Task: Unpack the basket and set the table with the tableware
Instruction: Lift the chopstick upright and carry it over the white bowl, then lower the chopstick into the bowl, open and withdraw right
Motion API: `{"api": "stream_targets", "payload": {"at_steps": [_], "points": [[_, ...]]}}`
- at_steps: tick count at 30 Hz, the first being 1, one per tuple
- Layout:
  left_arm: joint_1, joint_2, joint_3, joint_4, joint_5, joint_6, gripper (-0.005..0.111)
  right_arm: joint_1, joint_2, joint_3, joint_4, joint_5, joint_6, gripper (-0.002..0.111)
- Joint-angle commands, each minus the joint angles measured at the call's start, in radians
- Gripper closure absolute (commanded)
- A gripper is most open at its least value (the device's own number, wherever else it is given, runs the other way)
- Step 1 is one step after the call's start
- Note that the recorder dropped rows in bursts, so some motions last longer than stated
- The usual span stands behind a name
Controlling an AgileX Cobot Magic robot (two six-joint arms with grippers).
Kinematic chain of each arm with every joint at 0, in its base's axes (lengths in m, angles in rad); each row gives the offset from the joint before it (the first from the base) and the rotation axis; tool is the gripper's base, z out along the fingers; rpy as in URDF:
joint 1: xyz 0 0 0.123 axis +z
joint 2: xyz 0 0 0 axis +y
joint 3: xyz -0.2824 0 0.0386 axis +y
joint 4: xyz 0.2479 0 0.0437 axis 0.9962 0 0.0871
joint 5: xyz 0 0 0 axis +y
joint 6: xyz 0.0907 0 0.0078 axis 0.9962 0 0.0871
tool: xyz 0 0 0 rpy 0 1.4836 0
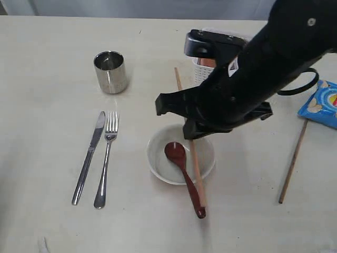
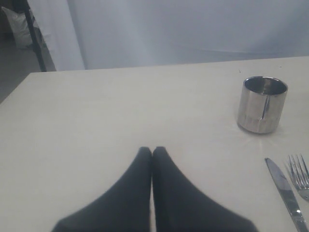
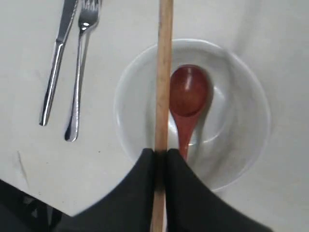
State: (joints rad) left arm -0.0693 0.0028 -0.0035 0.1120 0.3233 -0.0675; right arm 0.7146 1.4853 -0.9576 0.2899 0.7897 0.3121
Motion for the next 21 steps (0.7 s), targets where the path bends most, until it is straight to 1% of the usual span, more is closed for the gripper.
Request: {"api": "stream_targets", "payload": {"at_steps": [1,12,17,21], "points": [[0.002,-0.003,0.003,-0.011,-0.001,0.000,0.107,0.026,0.054,-0.010,0.009,0.014,0.044,0.109],[0.002,-0.003,0.003,-0.011,-0.001,0.000,0.107,0.026,0.195,-0.017,0.135,-0.033,0.024,0.109],[0.002,-0.003,0.003,-0.011,-0.001,0.000,0.107,0.026,0.217,-0.017,0.132,-0.041,0.024,0.109],[0.002,-0.003,0.003,-0.011,-0.001,0.000,0.107,0.026,0.223,-0.017,0.132,-0.084,0.024,0.109]]}}
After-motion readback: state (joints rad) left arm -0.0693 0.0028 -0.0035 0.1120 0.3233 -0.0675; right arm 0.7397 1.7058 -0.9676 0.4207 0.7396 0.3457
